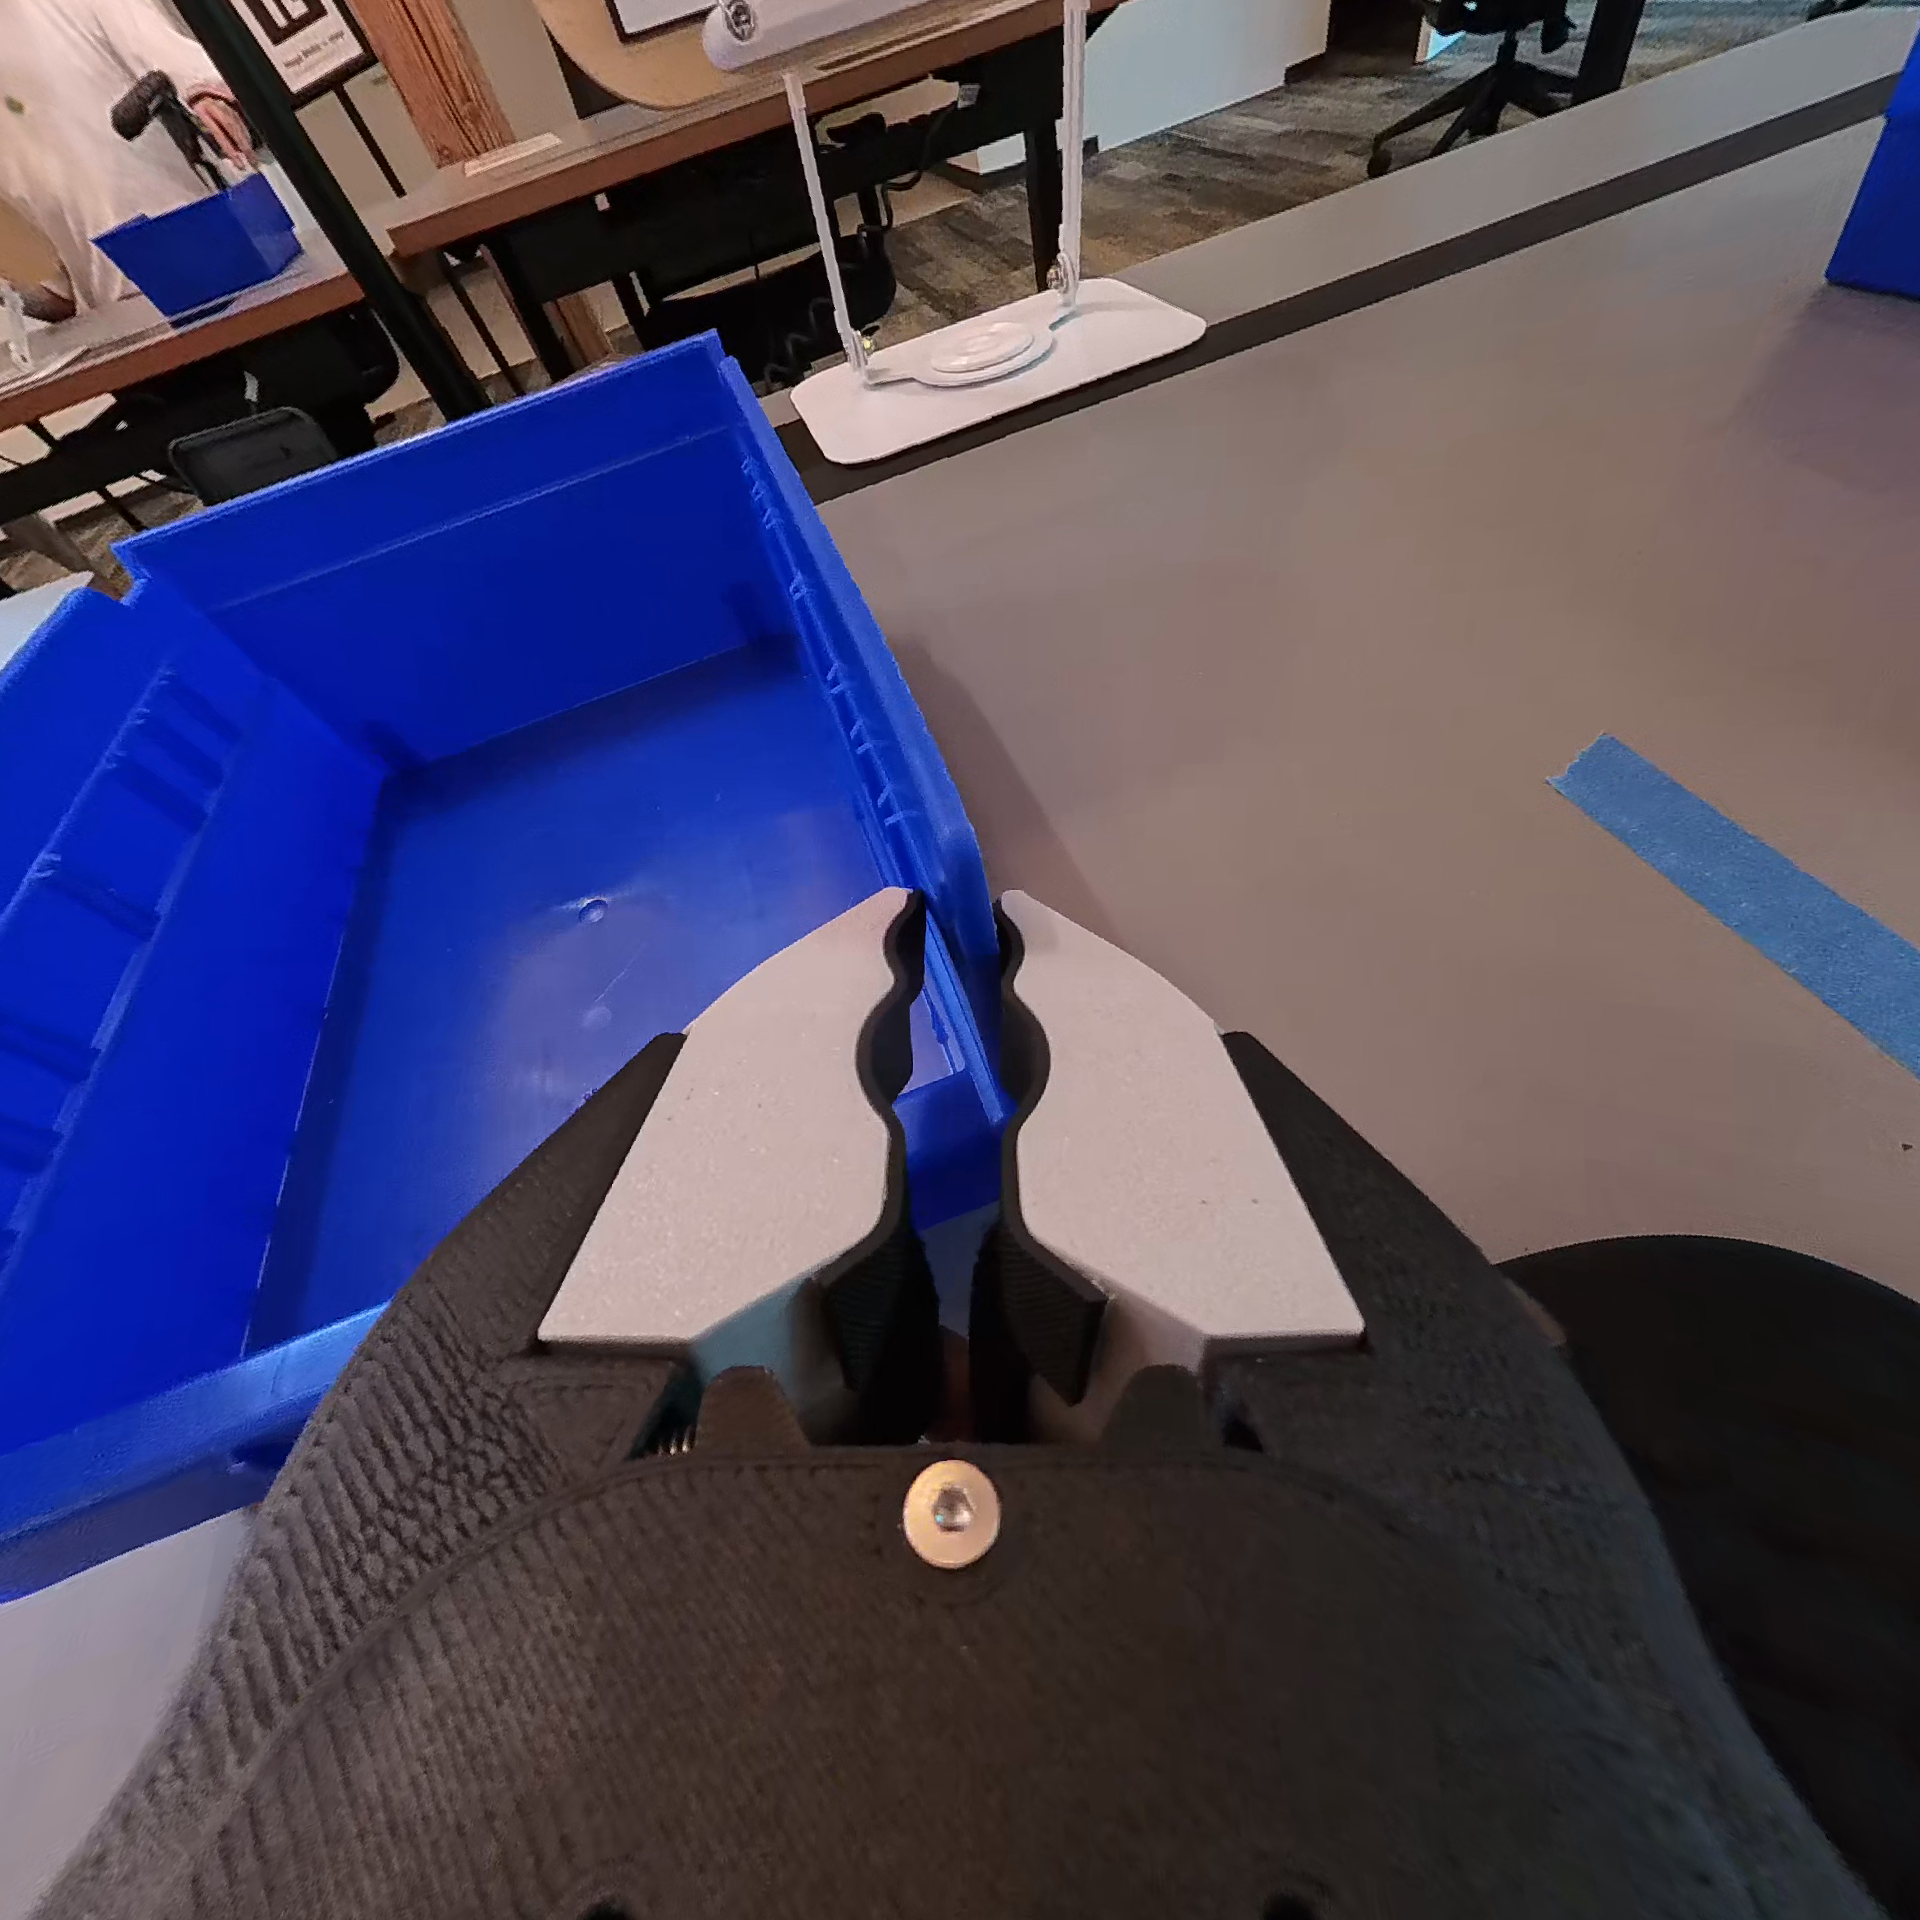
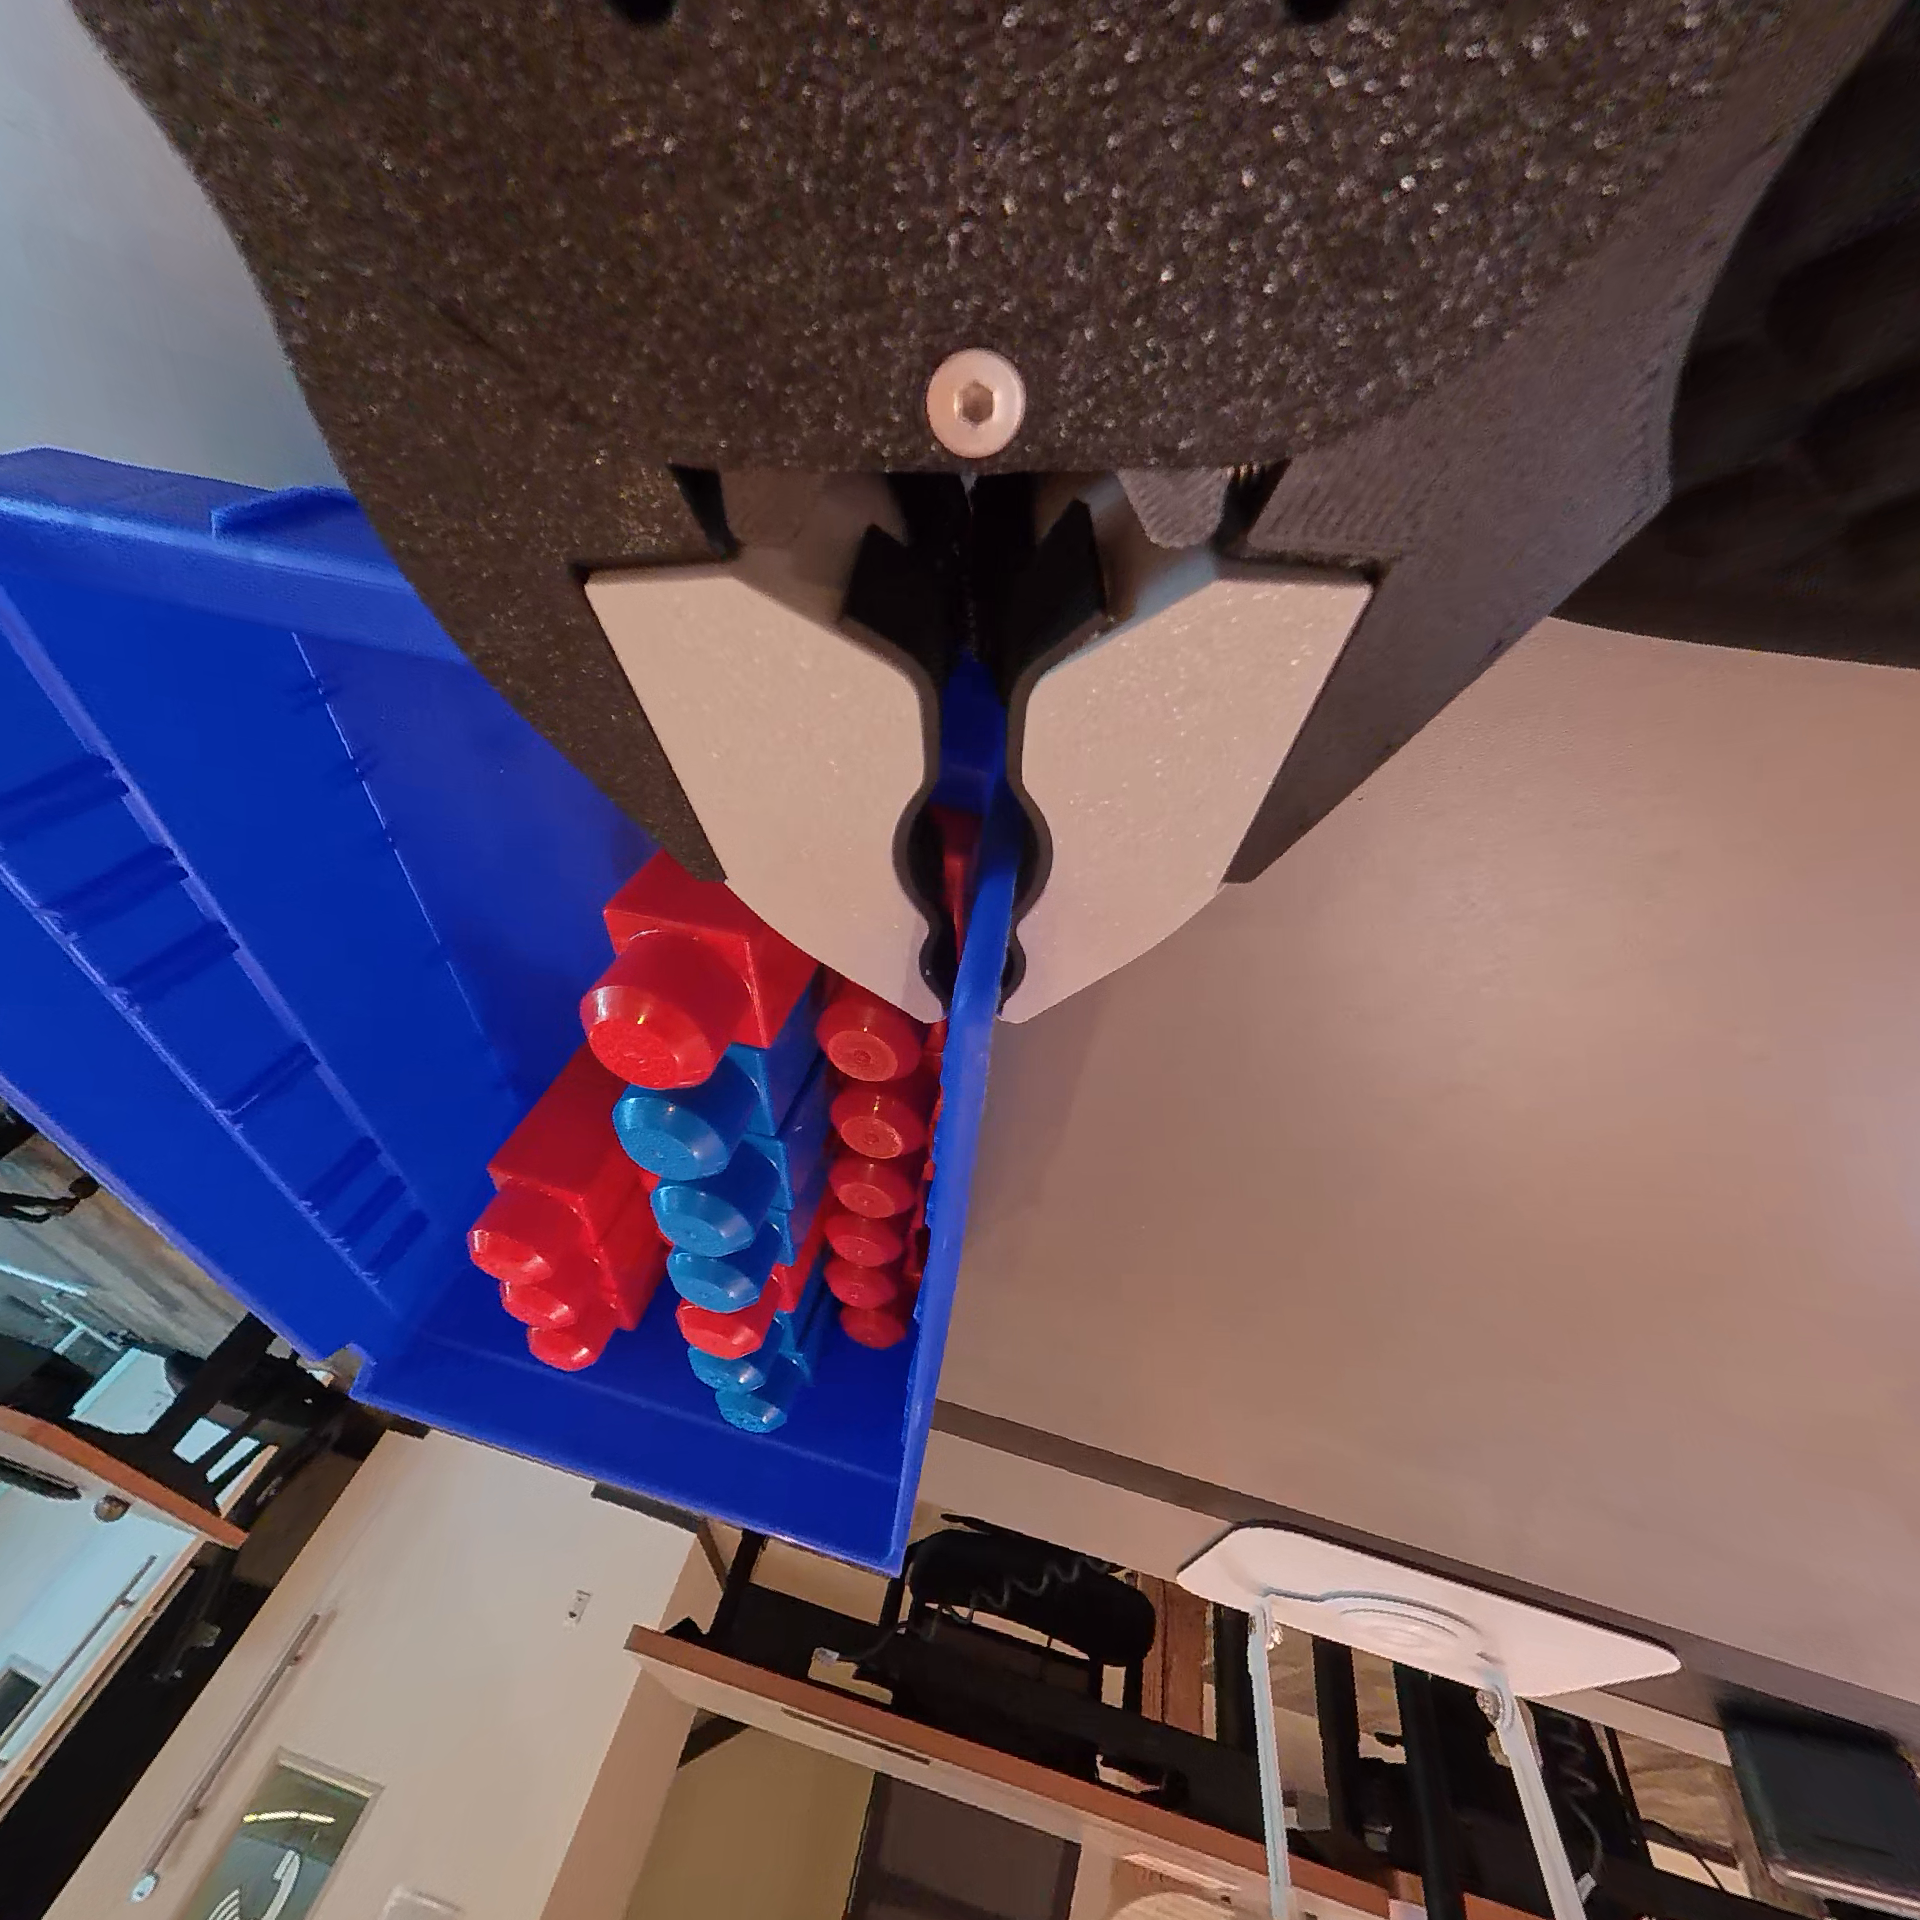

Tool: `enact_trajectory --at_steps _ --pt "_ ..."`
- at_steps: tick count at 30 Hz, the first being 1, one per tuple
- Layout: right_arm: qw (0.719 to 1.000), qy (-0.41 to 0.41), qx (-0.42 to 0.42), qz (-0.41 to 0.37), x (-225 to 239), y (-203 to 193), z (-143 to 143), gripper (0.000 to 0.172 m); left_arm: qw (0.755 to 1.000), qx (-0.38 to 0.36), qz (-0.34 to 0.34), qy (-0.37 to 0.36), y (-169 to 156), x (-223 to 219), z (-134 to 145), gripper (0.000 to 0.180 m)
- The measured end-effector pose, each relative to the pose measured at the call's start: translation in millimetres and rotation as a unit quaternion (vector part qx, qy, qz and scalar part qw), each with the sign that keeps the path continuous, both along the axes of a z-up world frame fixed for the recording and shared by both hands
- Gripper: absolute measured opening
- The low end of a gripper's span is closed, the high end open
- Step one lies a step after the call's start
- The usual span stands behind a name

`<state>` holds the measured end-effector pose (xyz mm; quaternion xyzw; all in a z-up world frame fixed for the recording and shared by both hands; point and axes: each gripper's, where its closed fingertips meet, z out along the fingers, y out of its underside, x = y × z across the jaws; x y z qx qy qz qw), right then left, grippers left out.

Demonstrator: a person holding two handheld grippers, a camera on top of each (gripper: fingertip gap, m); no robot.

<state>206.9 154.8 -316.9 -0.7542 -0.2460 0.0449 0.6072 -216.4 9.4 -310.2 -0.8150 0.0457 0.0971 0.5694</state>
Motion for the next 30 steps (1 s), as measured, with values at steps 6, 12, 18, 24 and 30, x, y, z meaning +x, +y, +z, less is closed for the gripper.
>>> enact_trajectory --at_steps 6,12,18,24,30 --pt "1.0 0.005 -0.003 0.003 1.8 -0.2 0.0 0.005 1.0 0.001 0.003 -0.01 -1.1 -2.0 0.0 0.01" --pt "1.0 0.014 -0.009 0.007 4.4 -0.2 0.1 0.005 1.0 0.001 0.004 -0.01 -1.3 -2.4 0.1 0.01" --pt "0.998 0.044 -0.03 0.028 0.7 -2.4 -0.7 0.022 1.0 0.003 0.001 -0.003 -1.0 -0.7 1.4 0.029" --pt "0.997 0.073 -0.024 0.018 5.9 -1.9 4.6 0.049 1.0 0.017 0.008 -0.004 -2.1 -2.6 5.4 0.048" --pt "0.997 0.069 -0.022 0.019 5.2 -2.2 4.3 0.046 1.0 0.012 0.011 0.002 -1.5 -3.2 3.9 0.048"
